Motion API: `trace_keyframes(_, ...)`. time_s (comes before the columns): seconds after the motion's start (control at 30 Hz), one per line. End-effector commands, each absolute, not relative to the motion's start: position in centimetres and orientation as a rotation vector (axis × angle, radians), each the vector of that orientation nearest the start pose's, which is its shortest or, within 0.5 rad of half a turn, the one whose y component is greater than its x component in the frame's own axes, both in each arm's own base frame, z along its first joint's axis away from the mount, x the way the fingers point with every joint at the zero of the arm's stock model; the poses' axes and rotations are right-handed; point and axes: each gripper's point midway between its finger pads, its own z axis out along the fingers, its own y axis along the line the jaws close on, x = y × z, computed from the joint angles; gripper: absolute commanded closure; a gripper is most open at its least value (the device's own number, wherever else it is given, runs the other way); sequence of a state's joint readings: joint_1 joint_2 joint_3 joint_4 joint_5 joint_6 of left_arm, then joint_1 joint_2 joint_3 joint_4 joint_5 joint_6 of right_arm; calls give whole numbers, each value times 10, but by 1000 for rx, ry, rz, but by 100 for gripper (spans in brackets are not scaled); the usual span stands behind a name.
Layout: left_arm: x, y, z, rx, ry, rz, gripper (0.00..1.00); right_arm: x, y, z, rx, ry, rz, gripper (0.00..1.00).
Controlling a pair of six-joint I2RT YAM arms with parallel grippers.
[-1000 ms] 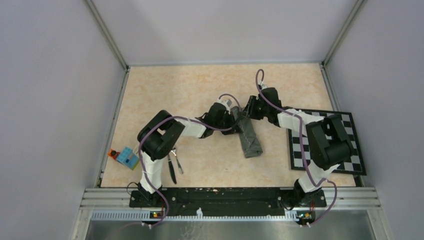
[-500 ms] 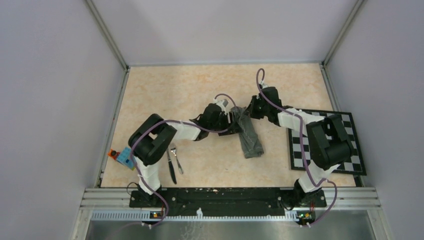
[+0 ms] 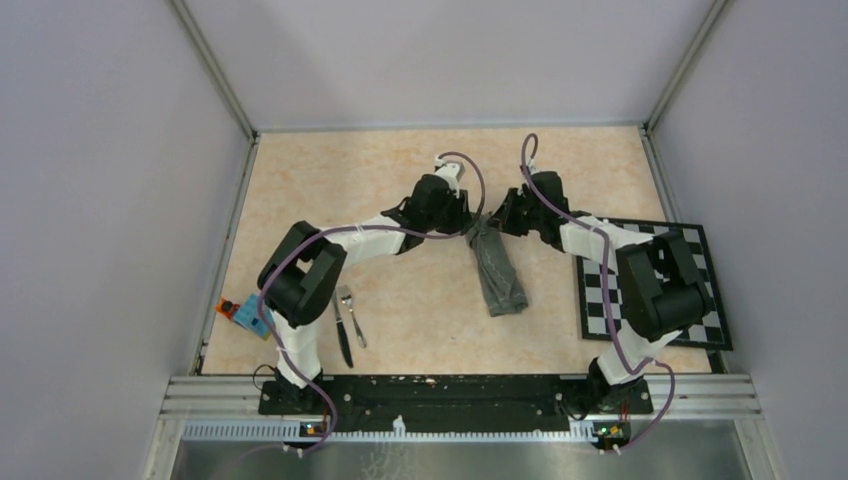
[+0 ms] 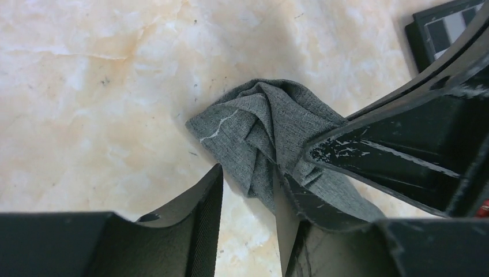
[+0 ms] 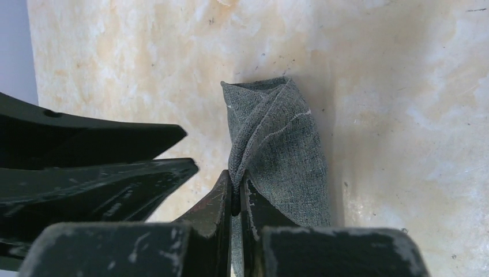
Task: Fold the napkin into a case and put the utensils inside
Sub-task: Grasp the top corner of the smaller rectangle folded napkin from the folded napkin.
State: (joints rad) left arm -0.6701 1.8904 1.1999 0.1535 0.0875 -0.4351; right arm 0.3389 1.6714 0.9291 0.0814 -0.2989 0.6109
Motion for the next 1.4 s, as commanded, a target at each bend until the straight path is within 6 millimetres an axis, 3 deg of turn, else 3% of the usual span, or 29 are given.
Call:
trace_keyframes(0.0, 395, -365, 86, 488, 2112, -640, 58, 389, 218, 111, 143, 2245, 883, 100)
trace_keyframes(0.37, 401, -372, 68, 642, 2045, -357, 52, 389, 219, 109, 154, 2247, 902, 100)
trace_keyframes(0.6, 411, -369, 62, 630, 2043, -215, 57, 388, 219, 108, 154, 2250, 904, 100)
trace_keyframes(0.83, 412, -370, 57, 648, 2044, -192, 60, 388, 220, 109, 153, 2249, 911, 100)
trace_keyframes(1.2, 414, -373, 86, 570, 1978, -277, 95, 386, 221, 101, 177, 2267, 921, 100)
trace_keyframes(1.37, 409, -377, 91, 518, 1969, -401, 100, 384, 229, 95, 206, 2278, 941, 100)
